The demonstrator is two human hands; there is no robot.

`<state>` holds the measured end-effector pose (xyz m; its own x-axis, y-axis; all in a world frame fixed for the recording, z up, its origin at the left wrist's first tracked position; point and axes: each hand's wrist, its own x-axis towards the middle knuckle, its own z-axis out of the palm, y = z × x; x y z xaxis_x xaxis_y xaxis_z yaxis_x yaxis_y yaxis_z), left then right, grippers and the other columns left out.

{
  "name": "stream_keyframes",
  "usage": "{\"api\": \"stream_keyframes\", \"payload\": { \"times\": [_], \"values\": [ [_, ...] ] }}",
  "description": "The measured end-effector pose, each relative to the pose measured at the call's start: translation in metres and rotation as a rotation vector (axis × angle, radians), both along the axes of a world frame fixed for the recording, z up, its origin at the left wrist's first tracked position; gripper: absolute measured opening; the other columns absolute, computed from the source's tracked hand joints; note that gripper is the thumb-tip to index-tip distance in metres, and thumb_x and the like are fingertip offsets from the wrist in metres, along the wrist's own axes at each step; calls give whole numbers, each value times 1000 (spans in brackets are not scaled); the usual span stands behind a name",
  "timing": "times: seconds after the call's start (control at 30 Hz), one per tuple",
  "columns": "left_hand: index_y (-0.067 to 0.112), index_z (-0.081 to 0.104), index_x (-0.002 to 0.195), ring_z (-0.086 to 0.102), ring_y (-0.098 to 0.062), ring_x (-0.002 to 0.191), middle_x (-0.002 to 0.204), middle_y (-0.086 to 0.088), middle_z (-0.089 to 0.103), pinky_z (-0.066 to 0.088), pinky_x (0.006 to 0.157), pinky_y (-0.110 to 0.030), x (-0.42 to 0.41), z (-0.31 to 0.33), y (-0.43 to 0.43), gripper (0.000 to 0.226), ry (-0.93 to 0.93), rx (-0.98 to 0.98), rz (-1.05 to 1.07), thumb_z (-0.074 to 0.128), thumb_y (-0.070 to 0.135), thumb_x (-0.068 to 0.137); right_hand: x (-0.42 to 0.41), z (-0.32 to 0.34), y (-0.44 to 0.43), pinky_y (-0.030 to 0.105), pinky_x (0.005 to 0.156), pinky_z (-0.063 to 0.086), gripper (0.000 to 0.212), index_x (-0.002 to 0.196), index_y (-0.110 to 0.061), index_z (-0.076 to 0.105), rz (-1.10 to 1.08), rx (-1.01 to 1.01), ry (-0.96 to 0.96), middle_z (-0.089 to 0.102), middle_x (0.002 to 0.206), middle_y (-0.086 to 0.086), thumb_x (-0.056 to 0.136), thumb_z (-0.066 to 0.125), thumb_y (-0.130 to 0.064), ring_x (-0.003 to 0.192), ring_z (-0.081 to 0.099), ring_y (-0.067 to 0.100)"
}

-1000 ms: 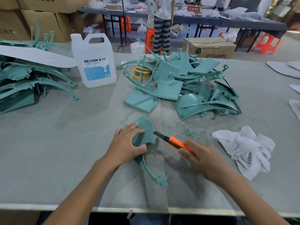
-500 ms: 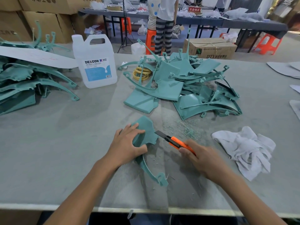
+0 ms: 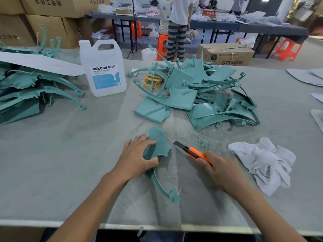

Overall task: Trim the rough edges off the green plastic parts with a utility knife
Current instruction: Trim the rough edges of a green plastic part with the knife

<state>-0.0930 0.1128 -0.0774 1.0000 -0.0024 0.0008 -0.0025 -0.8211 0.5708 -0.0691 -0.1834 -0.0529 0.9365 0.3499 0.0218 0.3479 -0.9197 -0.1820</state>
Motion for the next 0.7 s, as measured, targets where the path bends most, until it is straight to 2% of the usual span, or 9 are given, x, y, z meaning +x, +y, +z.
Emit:
{"api": "stream_keyframes", "payload": {
  "times": [0.03, 0.13, 0.27, 0.4, 0.47, 0.57, 0.63, 0.7],
  "values": [
    [42, 47, 141, 8, -7, 152, 164, 9, 24, 5, 125, -38, -1, 1, 0, 79, -8, -6, 6, 48, 69, 67, 0, -3, 0, 37, 66, 42, 38, 107, -29, 54, -43, -1, -65, 69, 84, -3, 102, 34, -60, 80, 68, 25],
    [38, 43, 141, 9, -6, 145, 156, 7, 24, 16, 117, -29, -6, 2, 1, 82, -38, -43, 84, 58, 72, 68, -1, -13, -5, 37, 60, 33, 32, 102, -25, 55, -102, 215, -101, 65, 75, -2, 102, 41, -53, 72, 65, 30],
    [39, 41, 139, 20, -14, 135, 141, 7, 31, 26, 115, -35, -16, 1, 0, 83, -69, 73, 184, 54, 83, 69, -11, -23, -10, 34, 52, 31, 25, 104, -27, 60, -127, 387, -185, 60, 66, -5, 101, 47, -49, 58, 57, 21],
    [36, 43, 138, 39, -16, 122, 130, 9, 38, 34, 105, -33, -30, 3, 8, 76, -90, 90, 170, 57, 79, 77, -14, -27, -8, 32, 60, 30, 20, 98, -28, 57, -112, 428, -247, 57, 68, -12, 101, 49, -46, 54, 40, 4],
    [36, 44, 136, 44, -14, 119, 128, 12, 43, 38, 101, -32, -36, 7, 10, 67, -120, 135, 122, 56, 74, 82, -15, -27, -8, 32, 61, 30, 19, 99, -28, 57, -113, 417, -268, 52, 68, -15, 101, 49, -46, 54, 39, 2],
    [38, 53, 126, 55, -11, 111, 120, 18, 55, 45, 91, -30, -42, 17, 9, 41, -185, 207, 29, 58, 60, 91, -16, -28, -8, 33, 62, 32, 20, 99, -27, 57, -115, 367, -301, 47, 69, -18, 101, 49, -46, 60, 55, 15],
    [36, 63, 110, 62, -10, 97, 105, 20, 62, 47, 80, -27, -43, 26, 8, 17, -269, 174, -46, 64, 41, 94, -17, -27, -8, 34, 63, 34, 21, 100, -27, 59, -118, 359, -300, 48, 72, -19, 101, 50, -46, 66, 61, 18],
    [33, 65, 97, 63, -7, 82, 93, 19, 65, 46, 73, -24, -42, 35, 9, 6, -319, 86, -49, 68, 29, 94, -18, -27, -8, 34, 64, 34, 25, 101, -26, 60, -114, 363, -302, 48, 73, -19, 101, 47, -48, 67, 62, 19]
  ]
}}
